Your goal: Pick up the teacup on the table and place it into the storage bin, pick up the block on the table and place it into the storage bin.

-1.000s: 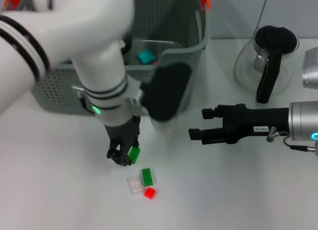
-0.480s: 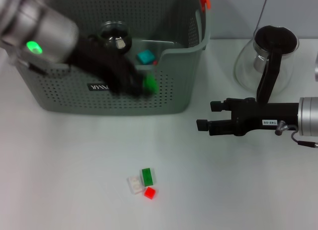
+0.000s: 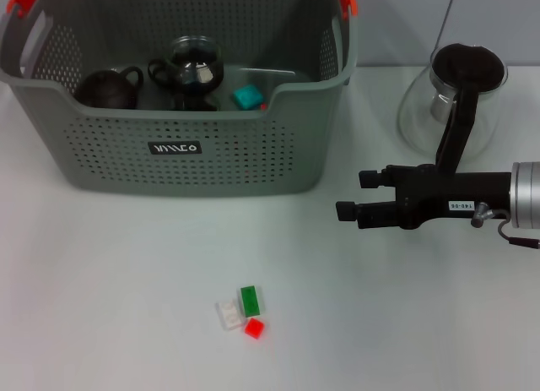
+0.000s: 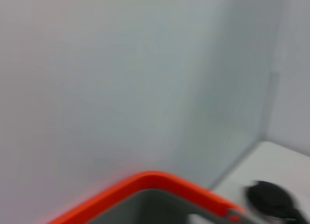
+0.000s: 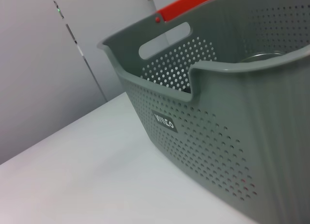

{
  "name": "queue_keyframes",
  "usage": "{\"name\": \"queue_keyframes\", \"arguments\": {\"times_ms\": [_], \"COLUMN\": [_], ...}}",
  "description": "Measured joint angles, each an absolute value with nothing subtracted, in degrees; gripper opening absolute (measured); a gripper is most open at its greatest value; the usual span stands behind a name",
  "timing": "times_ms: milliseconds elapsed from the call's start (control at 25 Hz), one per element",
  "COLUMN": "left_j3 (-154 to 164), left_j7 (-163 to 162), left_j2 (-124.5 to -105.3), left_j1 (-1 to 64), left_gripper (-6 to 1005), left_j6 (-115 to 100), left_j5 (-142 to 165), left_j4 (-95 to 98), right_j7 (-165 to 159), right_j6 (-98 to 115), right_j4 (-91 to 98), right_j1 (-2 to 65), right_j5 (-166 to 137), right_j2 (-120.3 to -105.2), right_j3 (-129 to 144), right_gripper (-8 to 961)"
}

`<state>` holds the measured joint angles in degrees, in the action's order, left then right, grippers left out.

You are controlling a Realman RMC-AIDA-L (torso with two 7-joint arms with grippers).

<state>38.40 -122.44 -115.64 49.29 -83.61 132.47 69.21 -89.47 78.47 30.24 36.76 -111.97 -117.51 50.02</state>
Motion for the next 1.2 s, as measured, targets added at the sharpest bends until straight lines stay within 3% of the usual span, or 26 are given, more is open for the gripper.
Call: {"name": "queue_keyframes", "arguments": {"times_ms": [360,680,880,1040,1120,1200], "left_j3": [40.1,40.1,47.5,56.4,64.4,68.4], "left_j7": [-123.7,-120.3,-110.3,-109.2,-108.7,-109.5], "left_j2": [-115.25,-115.99,-119.86,-121.27,-123.34,-124.22], "left_j1": [49.5,45.1,38.6,34.2,31.5,30.9], "left_gripper": [517,779,933,953,963,961], "left_j6": [-71.3,-89.5,-110.3,-111.6,-111.2,-110.4], "left_j5": [135.1,124.7,118.8,122.1,129.1,133.4], "left_j4": [62.7,74.2,83.2,86.1,87.3,86.9], "right_j7": [-89.3,-88.9,-88.9,-89.1,-89.2,-89.3], "right_j6": [78.7,78.9,78.6,78.4,78.4,78.4], "right_j4": [30.2,30.2,30.2,30.2,30.2,30.2], "right_j1": [36.5,36.5,36.4,36.3,36.4,36.5], "right_j5": [-112.1,-112.2,-112.0,-112.0,-112.0,-112.0], "right_j2": [-117.39,-117.33,-117.33,-117.34,-117.40,-117.54], "right_j3": [50.2,50.1,50.0,50.0,50.0,50.0], "right_gripper": [917,916,916,915,915,915]}}
